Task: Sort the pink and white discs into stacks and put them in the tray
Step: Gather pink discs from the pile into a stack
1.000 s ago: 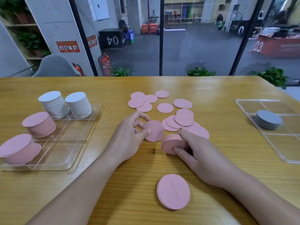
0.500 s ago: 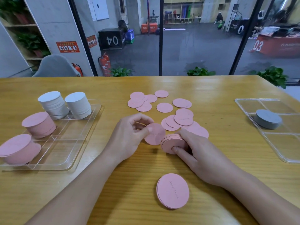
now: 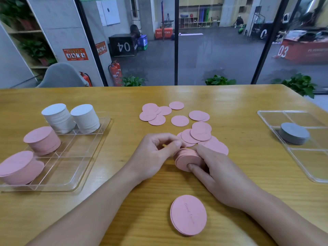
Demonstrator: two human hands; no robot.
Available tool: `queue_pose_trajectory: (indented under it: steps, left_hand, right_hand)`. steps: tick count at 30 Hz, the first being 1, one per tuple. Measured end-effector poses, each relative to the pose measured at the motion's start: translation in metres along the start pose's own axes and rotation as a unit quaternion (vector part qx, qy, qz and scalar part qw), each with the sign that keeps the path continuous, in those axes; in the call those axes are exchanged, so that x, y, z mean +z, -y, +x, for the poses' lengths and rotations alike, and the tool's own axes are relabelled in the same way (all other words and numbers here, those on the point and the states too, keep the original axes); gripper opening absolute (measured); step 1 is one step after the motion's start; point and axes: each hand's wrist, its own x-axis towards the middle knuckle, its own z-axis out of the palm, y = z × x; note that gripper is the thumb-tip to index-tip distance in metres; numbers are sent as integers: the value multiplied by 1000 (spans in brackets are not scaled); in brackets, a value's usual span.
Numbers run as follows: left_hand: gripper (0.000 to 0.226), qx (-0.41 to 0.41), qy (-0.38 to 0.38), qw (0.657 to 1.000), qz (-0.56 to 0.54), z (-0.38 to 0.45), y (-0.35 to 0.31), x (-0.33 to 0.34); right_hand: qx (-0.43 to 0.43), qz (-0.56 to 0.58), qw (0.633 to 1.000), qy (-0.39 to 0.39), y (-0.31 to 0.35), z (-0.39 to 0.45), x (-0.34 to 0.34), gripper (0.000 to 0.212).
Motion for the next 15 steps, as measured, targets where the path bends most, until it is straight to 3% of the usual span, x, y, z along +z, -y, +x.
queue_pose_trajectory:
  steps: [3,5,9,15]
  left_hand:
    - [14,8,-91,984,153,42,22,-12]
    - [27,-7,-110,949,294,79,43,-27]
    - [58,-80,-30,880,468,135,70,-52]
    - [68,-117,80,870,472,165,77,-58]
  right_hand:
    - [-1,3,1000,2,-2,0,0,13]
    - [-2,3,1000,5,-1,0,-1,15]
    - [-1,10,1000,9,-2,0,-2,15]
    - [-7,21,1000,12,-4,2,-3,17]
